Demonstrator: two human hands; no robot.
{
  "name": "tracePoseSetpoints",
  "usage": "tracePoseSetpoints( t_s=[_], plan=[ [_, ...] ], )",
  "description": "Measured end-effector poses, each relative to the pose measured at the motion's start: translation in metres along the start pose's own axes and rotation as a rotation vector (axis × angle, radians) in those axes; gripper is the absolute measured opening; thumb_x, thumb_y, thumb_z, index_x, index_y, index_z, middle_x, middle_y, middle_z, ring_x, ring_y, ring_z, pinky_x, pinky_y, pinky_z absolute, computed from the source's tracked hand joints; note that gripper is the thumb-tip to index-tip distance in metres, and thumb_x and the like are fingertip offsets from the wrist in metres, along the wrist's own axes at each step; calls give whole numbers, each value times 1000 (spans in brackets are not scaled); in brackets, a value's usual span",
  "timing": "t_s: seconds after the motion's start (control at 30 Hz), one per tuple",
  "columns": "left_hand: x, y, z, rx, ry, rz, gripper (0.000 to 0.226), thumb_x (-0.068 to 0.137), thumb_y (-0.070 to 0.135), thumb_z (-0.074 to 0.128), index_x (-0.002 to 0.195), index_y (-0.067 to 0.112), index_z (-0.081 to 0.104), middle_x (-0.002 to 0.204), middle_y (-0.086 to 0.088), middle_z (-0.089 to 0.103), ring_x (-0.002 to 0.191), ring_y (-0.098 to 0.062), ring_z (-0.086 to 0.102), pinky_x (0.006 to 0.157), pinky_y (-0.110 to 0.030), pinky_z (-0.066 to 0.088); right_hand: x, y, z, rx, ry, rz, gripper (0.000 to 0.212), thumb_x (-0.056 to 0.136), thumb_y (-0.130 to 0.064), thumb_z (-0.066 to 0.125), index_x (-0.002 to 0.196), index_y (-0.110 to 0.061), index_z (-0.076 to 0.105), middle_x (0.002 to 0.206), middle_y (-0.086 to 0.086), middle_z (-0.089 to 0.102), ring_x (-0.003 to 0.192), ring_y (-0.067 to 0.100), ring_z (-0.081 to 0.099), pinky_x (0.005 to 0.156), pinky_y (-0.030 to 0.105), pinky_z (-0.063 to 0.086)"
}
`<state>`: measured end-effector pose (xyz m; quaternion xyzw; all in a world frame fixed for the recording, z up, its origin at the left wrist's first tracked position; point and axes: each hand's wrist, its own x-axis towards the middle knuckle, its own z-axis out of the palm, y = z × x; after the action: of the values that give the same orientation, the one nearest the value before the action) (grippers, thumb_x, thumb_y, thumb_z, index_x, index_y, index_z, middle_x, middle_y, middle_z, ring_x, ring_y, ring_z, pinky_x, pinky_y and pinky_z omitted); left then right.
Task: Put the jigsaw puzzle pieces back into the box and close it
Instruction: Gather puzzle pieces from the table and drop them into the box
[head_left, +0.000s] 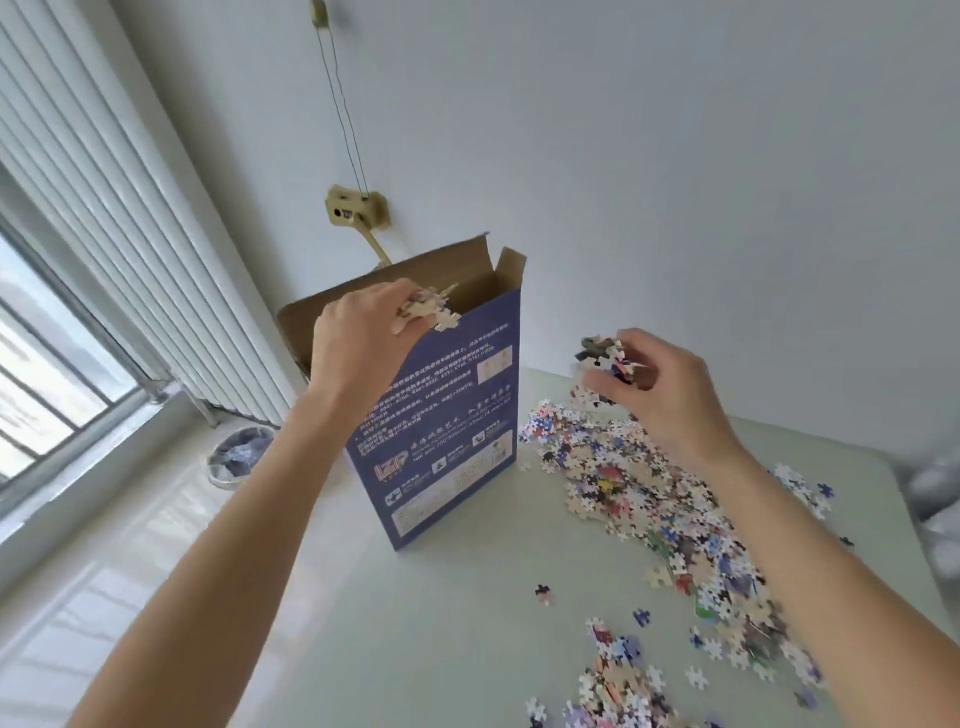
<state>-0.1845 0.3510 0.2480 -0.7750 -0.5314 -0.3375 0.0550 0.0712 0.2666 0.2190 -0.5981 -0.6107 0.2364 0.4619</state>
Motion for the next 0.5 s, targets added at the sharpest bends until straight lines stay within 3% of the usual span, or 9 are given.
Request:
tracePoseSetpoints(
  t_s=[0.1,0.23,0.37,0.5],
  plan=[
    [13,-15,18,157,-130,-104,27,88,38,60,106,19,64,94,-3,71,82,-26,65,70,-36,49,47,-20,13,79,37,-78,32,79,-27,73,106,-12,62,100,-1,68,86,8,64,75,11,49],
    [20,-26,26,87,-159,-215,27,88,38,59,103,17,63,89,-6,70,78,-29,64,71,-37,52,103,-42,38,203,46,-115,26,78,-20,74,101,-15,64,91,-5,68,85,10,64,77,27,55],
    [23,-37,22,48,-80,-223,29,88,38,60,105,15,63,91,-6,70,79,-29,64,68,-35,49,142,-48,69,189,-4,-148,28,78,-21,74,102,-13,64,86,-7,65,85,13,63,77,31,56],
    [22,-51,27,58,-218,-293,36,89,43,55,115,18,60,102,-7,69,85,-30,63,65,-30,42,156,-37,100,40,-90,-214,23,80,-24,73,96,-11,63,83,-5,64,77,15,61,75,28,51]
  ],
)
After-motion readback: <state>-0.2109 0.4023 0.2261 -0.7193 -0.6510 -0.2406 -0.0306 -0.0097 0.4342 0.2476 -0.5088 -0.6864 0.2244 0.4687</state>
